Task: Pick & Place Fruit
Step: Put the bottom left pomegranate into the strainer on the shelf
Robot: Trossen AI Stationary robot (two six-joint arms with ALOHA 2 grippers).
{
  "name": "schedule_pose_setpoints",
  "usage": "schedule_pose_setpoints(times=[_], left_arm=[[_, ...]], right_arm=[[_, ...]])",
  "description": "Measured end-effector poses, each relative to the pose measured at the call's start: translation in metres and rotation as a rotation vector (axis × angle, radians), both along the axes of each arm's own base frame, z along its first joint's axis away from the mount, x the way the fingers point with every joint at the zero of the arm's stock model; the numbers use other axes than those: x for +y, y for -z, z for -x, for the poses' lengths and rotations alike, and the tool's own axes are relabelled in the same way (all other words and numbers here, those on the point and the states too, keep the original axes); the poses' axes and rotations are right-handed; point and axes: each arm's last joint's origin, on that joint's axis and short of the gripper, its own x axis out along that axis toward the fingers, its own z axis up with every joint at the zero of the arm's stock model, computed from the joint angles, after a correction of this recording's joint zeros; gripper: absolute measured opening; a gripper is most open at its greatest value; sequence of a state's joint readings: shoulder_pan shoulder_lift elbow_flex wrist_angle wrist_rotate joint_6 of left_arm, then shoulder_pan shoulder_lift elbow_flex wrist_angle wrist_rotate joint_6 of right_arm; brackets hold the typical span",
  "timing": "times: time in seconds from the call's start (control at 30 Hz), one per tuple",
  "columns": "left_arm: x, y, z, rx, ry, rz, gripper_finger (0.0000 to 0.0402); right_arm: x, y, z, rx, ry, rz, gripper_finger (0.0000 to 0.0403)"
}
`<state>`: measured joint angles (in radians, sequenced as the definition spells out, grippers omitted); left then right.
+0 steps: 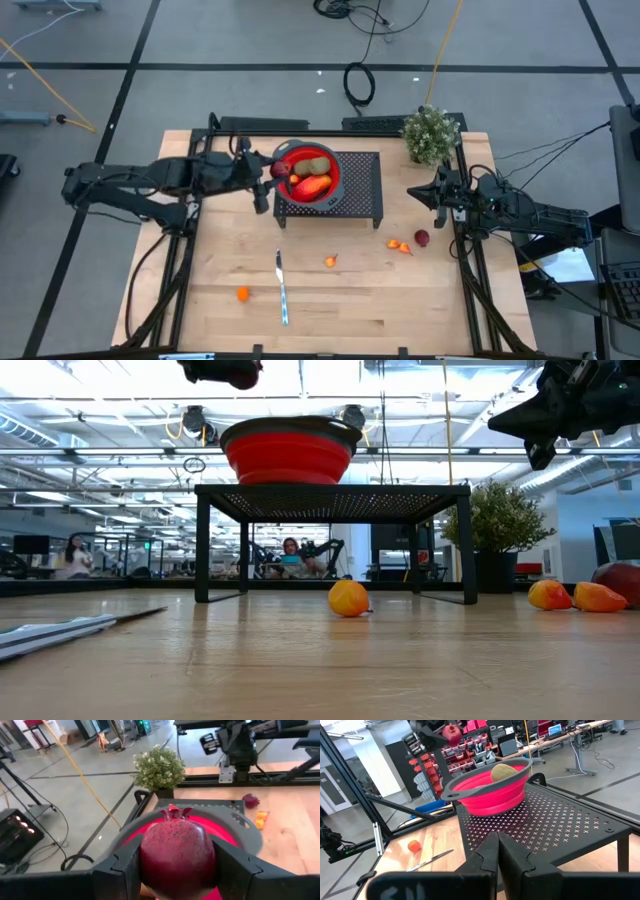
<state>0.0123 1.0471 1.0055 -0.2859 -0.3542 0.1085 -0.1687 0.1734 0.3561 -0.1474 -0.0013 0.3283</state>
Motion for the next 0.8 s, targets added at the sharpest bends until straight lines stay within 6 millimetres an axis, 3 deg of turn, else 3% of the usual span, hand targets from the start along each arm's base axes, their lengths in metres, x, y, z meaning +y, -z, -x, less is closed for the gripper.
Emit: schedule_pose_setpoints(times=[0.27, 0.47, 0.8], left_arm=[[0.021, -0.013, -0.008, 0.126, -0.011, 0.046, 0.0186], [0.034, -0.022, -0.026, 0.24, -0.033, 0.077, 0.0186], [0.053, -0.023, -0.047, 0.395, -0.01, 0.183, 0.0186]], right_arm=[[0.0, 0.0, 0.0, -0.001, 0.0, 0.0, 0.0], [0.0, 0.0, 0.0, -0.001, 0.0, 0.0, 0.0], [0.0, 0.0, 0.0, -0.001, 0.0, 0.001, 0.0]])
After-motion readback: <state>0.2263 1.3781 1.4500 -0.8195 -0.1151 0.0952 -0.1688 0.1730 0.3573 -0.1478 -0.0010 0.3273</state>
